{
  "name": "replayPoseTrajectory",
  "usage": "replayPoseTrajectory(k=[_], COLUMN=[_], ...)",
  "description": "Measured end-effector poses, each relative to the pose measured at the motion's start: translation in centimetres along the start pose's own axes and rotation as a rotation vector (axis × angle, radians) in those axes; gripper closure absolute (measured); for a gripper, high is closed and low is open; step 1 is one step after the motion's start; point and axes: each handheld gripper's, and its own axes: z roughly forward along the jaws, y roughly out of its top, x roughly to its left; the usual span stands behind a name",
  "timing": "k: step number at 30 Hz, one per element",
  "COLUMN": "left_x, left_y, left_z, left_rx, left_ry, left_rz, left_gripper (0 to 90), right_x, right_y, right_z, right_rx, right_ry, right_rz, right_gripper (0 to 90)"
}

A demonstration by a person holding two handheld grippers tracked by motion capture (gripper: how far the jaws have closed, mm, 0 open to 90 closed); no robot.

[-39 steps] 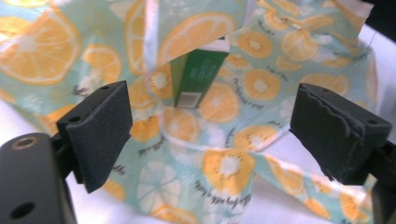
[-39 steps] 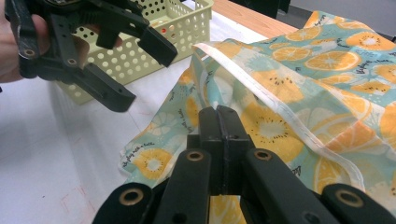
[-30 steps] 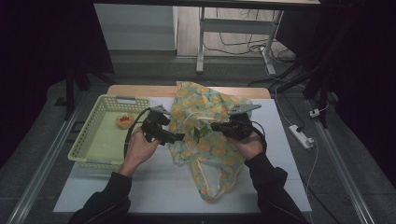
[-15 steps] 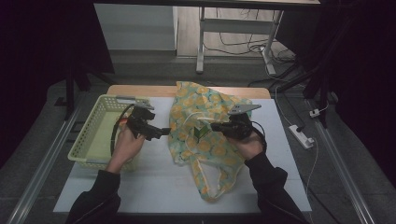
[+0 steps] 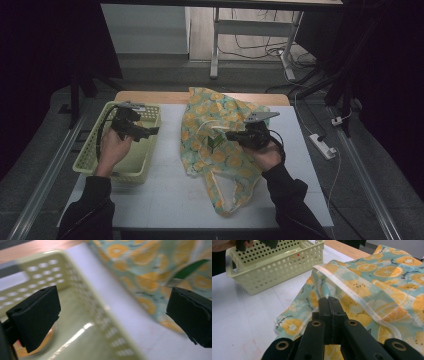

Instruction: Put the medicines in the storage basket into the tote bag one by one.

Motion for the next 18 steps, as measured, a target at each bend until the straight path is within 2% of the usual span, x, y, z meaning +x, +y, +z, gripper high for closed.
replayPoseTrajectory(k=[2, 4, 6, 8, 12, 16, 18], left_x=[1.0, 1.9, 2.6, 3.3, 4.7, 5.7, 6.2], left_y=[-0.2, -0.4, -0.6, -0.8, -1.3, -1.6, -1.7], left_z=[0.0, 0.2, 0.3, 0.5, 1.1, 2.0, 2.4], left_rx=[0.009, 0.029, 0.045, 0.056, 0.082, 0.112, 0.133], left_ry=[0.034, 0.041, 0.083, 0.115, 0.116, 0.138, 0.137], left_rz=[-0.022, -0.048, -0.069, -0.071, -0.099, -0.104, -0.111], left_gripper=[0.0, 0.0, 0.0, 0.0, 0.0, 0.0, 0.0], right_x=[0.1, 0.1, 0.1, 0.0, 0.0, 0.0, 0.0], right_y=[0.0, 0.0, 0.0, 0.0, 0.0, 0.0, 0.0], right_z=[0.1, 0.1, 0.1, 0.1, 0.1, 0.1, 0.2], right_rx=[0.001, 0.002, 0.003, 0.002, 0.002, 0.005, 0.007], right_ry=[0.001, 0.002, 0.001, 0.001, 0.002, 0.002, 0.003], right_rz=[0.000, -0.002, -0.002, -0.001, 0.000, 0.000, 0.000], right_gripper=[90.0, 90.0, 90.0, 90.0, 90.0, 90.0, 90.0])
